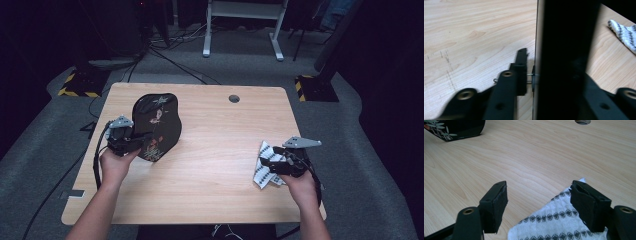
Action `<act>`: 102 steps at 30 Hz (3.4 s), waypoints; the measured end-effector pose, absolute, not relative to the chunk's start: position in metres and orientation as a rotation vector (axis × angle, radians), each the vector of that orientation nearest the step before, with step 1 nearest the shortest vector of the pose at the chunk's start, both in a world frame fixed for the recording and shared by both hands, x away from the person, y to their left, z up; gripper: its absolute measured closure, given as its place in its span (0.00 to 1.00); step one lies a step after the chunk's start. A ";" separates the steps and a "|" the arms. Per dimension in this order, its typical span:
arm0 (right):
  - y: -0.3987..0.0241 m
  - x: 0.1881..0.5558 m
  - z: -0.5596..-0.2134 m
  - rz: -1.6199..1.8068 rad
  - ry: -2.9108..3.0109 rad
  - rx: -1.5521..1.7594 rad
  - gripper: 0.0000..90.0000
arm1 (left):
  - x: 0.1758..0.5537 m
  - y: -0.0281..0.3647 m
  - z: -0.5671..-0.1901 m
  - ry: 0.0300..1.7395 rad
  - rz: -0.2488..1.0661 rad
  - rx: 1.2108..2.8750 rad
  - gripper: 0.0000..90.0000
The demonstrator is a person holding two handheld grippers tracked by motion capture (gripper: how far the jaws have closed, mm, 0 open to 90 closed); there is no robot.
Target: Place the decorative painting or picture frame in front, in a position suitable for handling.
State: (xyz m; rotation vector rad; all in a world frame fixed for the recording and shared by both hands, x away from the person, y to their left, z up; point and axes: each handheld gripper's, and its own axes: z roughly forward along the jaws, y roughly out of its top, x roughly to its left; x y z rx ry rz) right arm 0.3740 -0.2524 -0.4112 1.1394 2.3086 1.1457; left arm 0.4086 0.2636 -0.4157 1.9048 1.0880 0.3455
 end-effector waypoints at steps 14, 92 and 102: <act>-0.254 0.373 -0.413 1.142 2.306 1.155 0.34 | 0.407 0.256 -0.414 1.046 0.373 1.899 0.90; -0.256 0.428 -0.451 0.770 2.357 1.467 0.46 | 0.365 0.239 -0.398 0.929 0.200 1.975 0.35; -0.248 0.440 -0.472 0.578 2.409 1.462 0.39 | 0.365 0.240 -0.400 0.956 0.226 1.989 0.37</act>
